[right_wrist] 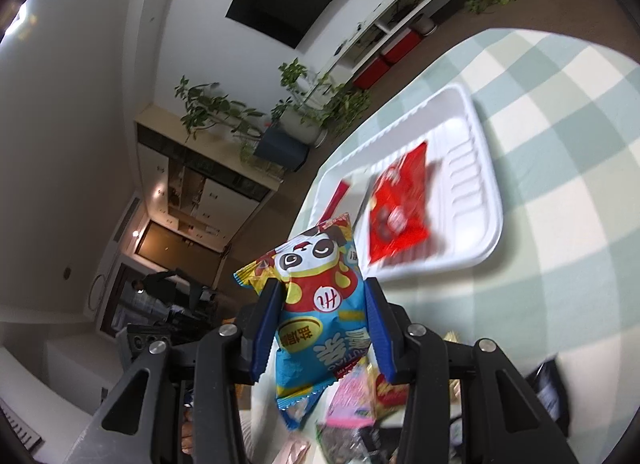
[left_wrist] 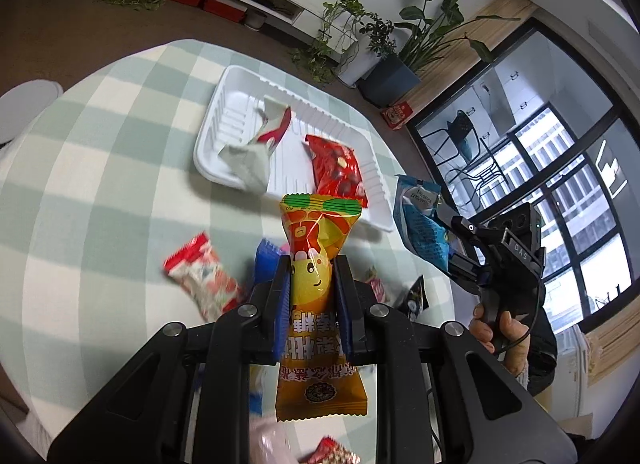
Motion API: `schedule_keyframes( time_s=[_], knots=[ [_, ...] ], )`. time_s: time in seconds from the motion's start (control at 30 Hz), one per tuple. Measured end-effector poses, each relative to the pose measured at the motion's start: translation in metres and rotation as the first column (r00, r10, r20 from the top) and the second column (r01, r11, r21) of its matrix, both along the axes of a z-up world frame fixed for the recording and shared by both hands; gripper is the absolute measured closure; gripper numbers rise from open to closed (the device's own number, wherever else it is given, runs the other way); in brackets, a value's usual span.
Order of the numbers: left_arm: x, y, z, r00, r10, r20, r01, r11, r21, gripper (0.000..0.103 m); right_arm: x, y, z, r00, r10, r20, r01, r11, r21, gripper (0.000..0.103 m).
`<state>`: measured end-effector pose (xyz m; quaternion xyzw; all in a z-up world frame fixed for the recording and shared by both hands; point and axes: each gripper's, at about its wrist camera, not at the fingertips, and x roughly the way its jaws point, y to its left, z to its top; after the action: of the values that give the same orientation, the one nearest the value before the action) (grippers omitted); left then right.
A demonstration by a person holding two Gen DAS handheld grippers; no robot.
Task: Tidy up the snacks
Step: 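Carry both packets into the white tray and release them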
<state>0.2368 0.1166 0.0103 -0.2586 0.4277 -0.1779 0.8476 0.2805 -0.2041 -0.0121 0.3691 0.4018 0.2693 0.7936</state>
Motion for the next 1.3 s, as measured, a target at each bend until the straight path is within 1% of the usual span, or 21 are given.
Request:
schedule_keyframes(
  time_s=[0.13,0.4,0.57,0.7,0.77,0.83,0.9,1.0,1.1,1.23,1.3],
  knots=[
    [0.031,-0.01,0.005,1.0,-0.015,0.002,0.015,1.0,0.012,0.085,0.021,-0.012,0.0,1.0,-0.03,0.0,0.03,0.999,-0.014,0.058],
    [0.101,-0.037,0.01,0.999,-0.051,0.013,0.05,0.996,0.067,0.085,0.058,-0.022,-0.008,0.997,-0.079,-0.008,0.078,0.995,-0.056,0.058],
    [0.137,-0.057,0.006,0.997,-0.074,0.018,0.071,0.988,0.139,0.085,0.077,-0.022,-0.012,0.995,-0.096,-0.002,0.095,0.989,-0.111,0.058],
    [0.157,-0.067,-0.002,0.997,-0.071,0.023,0.065,0.977,0.201,0.085,0.087,-0.019,-0.015,0.995,-0.096,0.012,0.096,0.981,-0.167,0.058],
    [0.168,-0.074,-0.006,0.997,-0.07,0.032,0.06,0.967,0.246,0.084,0.089,-0.017,-0.017,0.995,-0.096,0.017,0.097,0.975,-0.202,0.056],
    [0.177,-0.082,-0.011,0.996,-0.075,0.041,0.059,0.95,0.306,0.084,0.087,-0.016,-0.016,0.994,-0.102,0.026,0.105,0.967,-0.23,0.056],
    [0.182,-0.088,-0.017,0.997,-0.069,0.048,0.046,0.927,0.372,0.084,0.086,-0.015,-0.012,0.994,-0.1,0.045,0.108,0.961,-0.256,0.056],
    [0.183,-0.089,-0.022,0.996,-0.066,0.055,0.039,0.92,0.391,0.083,0.08,-0.013,-0.005,0.993,-0.095,0.076,0.113,0.954,-0.278,0.055],
    [0.175,-0.087,-0.021,0.996,-0.06,0.07,0.026,0.91,0.413,0.083,0.074,-0.01,0.001,0.992,-0.083,0.091,0.105,0.954,-0.28,0.053],
    [0.155,-0.077,-0.012,0.995,-0.051,0.084,0.013,0.917,0.398,0.083,0.061,-0.003,0.009,0.992,-0.054,0.114,0.086,0.95,-0.299,0.051],
    [0.139,-0.072,-0.006,0.994,-0.051,0.098,0.007,0.917,0.398,0.083,0.052,0.002,0.014,0.991,-0.039,0.129,0.078,0.947,-0.31,0.049]
  ],
)
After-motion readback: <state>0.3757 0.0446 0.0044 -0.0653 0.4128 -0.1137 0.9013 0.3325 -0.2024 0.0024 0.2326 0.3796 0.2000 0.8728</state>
